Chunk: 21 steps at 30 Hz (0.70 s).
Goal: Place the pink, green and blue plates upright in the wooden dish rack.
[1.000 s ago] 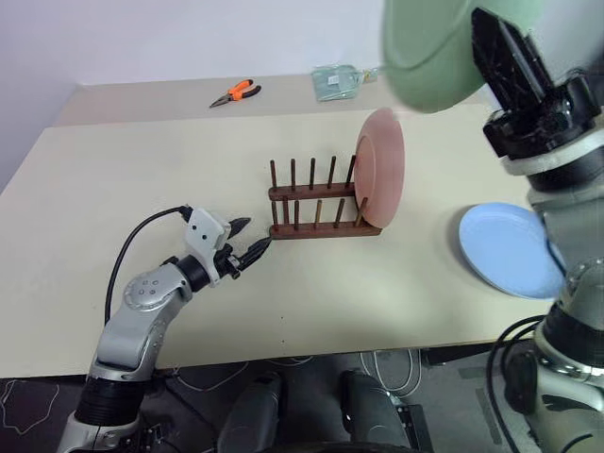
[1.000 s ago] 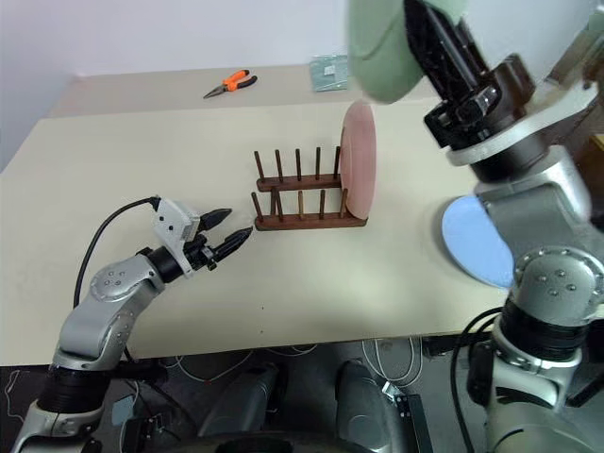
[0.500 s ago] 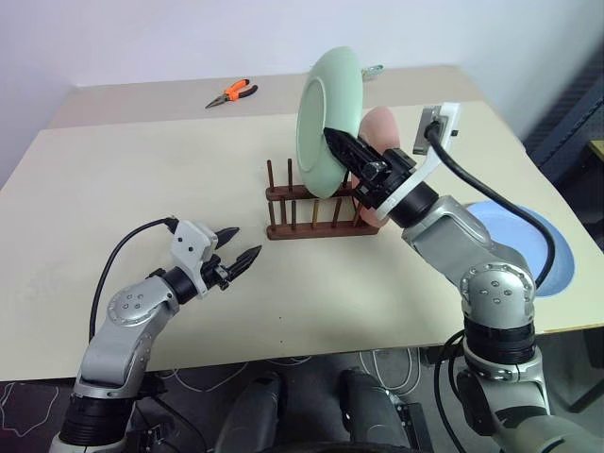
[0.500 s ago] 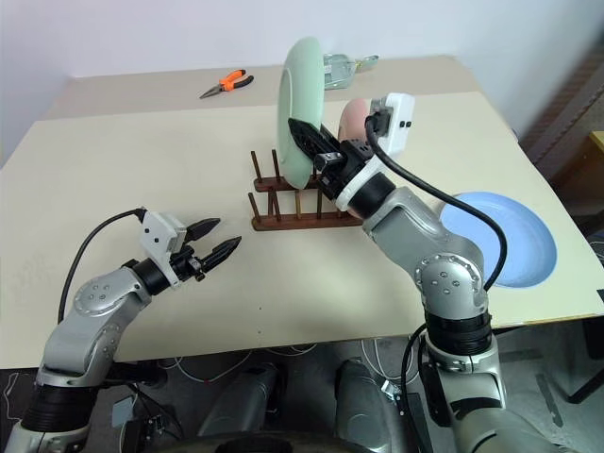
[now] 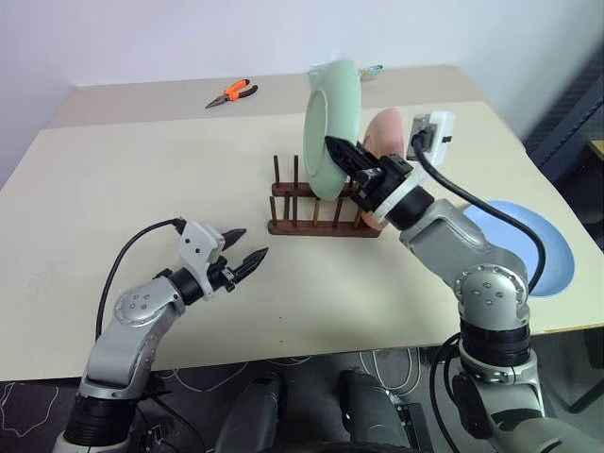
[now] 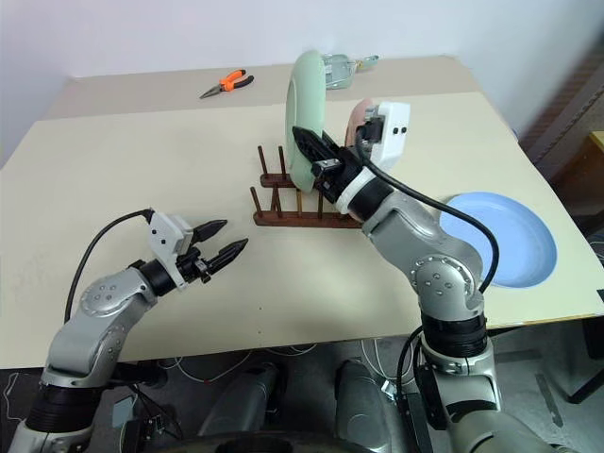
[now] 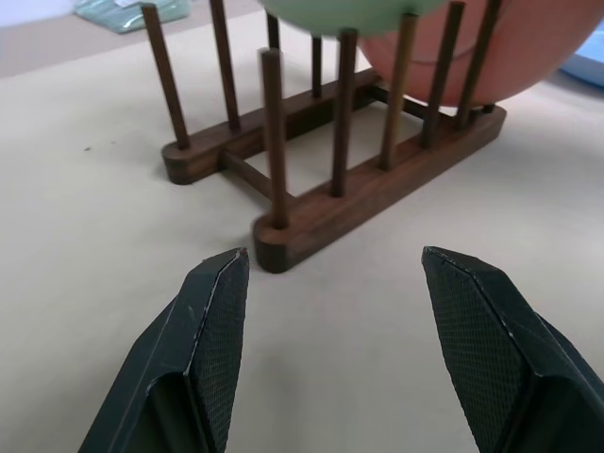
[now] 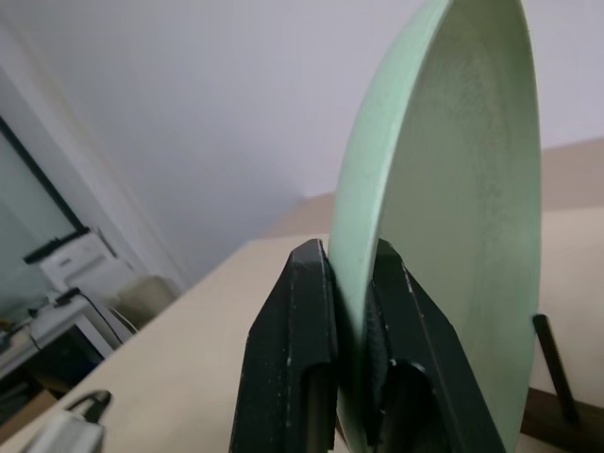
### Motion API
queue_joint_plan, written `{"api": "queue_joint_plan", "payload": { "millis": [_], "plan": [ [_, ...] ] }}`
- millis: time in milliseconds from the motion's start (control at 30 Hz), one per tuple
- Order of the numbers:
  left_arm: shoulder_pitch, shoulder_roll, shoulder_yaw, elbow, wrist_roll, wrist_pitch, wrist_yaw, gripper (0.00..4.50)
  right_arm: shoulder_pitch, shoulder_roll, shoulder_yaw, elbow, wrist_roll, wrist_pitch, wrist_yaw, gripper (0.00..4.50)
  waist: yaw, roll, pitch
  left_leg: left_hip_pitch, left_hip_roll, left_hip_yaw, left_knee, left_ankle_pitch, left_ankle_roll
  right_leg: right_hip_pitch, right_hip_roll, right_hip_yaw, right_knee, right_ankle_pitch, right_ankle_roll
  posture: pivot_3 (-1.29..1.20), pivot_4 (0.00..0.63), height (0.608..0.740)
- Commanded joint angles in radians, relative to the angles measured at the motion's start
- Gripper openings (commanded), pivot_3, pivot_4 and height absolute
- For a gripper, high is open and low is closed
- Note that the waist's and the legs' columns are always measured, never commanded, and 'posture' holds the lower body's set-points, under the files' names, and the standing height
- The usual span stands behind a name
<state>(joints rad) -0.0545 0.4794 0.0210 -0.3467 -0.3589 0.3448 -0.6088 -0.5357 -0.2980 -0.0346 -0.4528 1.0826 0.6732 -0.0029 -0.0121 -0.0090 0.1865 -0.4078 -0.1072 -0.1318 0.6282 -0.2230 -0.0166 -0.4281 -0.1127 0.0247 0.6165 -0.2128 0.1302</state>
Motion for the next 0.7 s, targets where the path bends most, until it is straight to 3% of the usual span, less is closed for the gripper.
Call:
{"api": "queue_joint_plan", "payload": {
  "millis": [33,267,567,700],
  "plan": [
    [-0.014,0.001,0.004,-0.013,0.001,-0.014,-0.008,2.99,-0.031,0.007,-0.067,-0.088,0.074,-0.017,0.0,0.05,0.0,0.0,0.0,0.0,0.0,0.0,0.0,0.0,0.0,0.0,0.0,0.0,0.0,0.0,0.0,0.0,0.15,0.732],
    [-0.013,-0.003,-0.009,-0.009,0.003,-0.016,-0.013,2.99,0.0,0.006,-0.066,-0.113,0.093,0.02,-0.085,0.05,-0.001,0.0,0.0,0.0,0.0,0.0,0.0,0.0,0.0,0.0,0.0,0.0,0.0,-0.001,-0.001,0.0,0.15,0.732],
    [-0.004,-0.007,-0.016,-0.023,0.007,-0.006,-0.01,2.99,0.029,0.036,-0.015,-0.03,0.005,0.071,-0.139,0.05,-0.001,0.0,0.0,0.0,0.0,0.0,0.0,0.0,0.0,0.0,0.0,0.0,0.0,-0.001,-0.002,0.0,0.15,0.732],
    [0.001,-0.007,-0.016,-0.033,0.006,-0.001,-0.005,2.99,-0.001,0.018,-0.008,-0.021,-0.041,0.077,-0.095,1.59,-0.001,0.0,0.0,0.0,0.0,0.0,0.0,0.0,0.0,0.0,0.0,0.0,0.0,-0.001,-0.001,0.0,0.15,0.732]
  ]
}}
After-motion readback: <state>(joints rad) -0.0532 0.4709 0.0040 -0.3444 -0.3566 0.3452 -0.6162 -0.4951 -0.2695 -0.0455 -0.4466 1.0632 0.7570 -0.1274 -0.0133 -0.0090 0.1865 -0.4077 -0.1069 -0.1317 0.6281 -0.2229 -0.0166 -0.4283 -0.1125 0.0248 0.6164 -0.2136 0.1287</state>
